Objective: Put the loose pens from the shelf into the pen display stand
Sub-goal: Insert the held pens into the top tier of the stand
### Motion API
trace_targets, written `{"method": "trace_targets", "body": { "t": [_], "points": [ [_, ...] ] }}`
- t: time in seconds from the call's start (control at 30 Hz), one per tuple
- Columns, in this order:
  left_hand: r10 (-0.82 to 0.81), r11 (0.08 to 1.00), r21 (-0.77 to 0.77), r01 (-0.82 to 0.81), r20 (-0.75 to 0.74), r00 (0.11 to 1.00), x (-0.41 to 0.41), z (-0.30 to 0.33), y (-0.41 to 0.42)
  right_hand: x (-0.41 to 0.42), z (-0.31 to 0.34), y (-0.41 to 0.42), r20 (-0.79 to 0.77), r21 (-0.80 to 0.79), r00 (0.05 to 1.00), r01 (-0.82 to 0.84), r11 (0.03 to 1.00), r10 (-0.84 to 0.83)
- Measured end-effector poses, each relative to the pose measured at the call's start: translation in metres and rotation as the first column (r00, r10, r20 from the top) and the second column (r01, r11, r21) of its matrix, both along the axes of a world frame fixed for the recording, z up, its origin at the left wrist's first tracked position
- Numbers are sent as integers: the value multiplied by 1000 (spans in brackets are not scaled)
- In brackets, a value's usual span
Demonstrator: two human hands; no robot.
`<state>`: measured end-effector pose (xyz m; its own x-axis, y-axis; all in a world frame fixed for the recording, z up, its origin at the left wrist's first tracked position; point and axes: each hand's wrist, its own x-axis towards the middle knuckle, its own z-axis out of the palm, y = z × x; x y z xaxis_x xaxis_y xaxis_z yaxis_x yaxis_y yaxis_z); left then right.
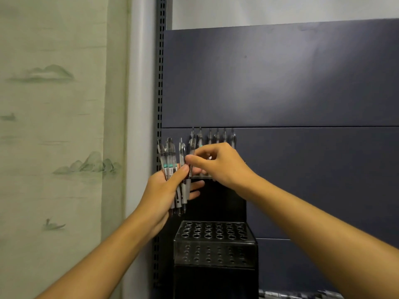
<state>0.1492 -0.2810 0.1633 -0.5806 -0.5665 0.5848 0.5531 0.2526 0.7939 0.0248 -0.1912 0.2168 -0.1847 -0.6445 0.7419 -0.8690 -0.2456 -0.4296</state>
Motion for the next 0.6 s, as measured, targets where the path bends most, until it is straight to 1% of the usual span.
{"method": "trace_targets", "body": {
  "t": [0.13, 0.27, 0.37, 0.47, 0.6],
  "points": [
    [-7, 999, 41, 7, 7, 1000, 2, -4, -3, -1, 4, 4, 121, -58, 993, -10, 998, 17],
    [1, 995, 104, 0, -4, 1000, 6, -10, -12, -1, 21, 8, 108, -136, 994, 4, 991, 11],
    [19, 992, 123, -20, 4, 1000, 11, -12, -17, -10, 42, 6, 143, -191, 989, 65, 980, -37],
    [25, 994, 105, -29, 35, 999, 15, -16, -18, -26, 65, 3, 231, -250, 970, 139, 958, -80],
    [40, 996, 82, -44, 53, 998, 19, -22, -19, -42, 74, -7, 209, -232, 961, 229, 945, -181]
  ]
}}
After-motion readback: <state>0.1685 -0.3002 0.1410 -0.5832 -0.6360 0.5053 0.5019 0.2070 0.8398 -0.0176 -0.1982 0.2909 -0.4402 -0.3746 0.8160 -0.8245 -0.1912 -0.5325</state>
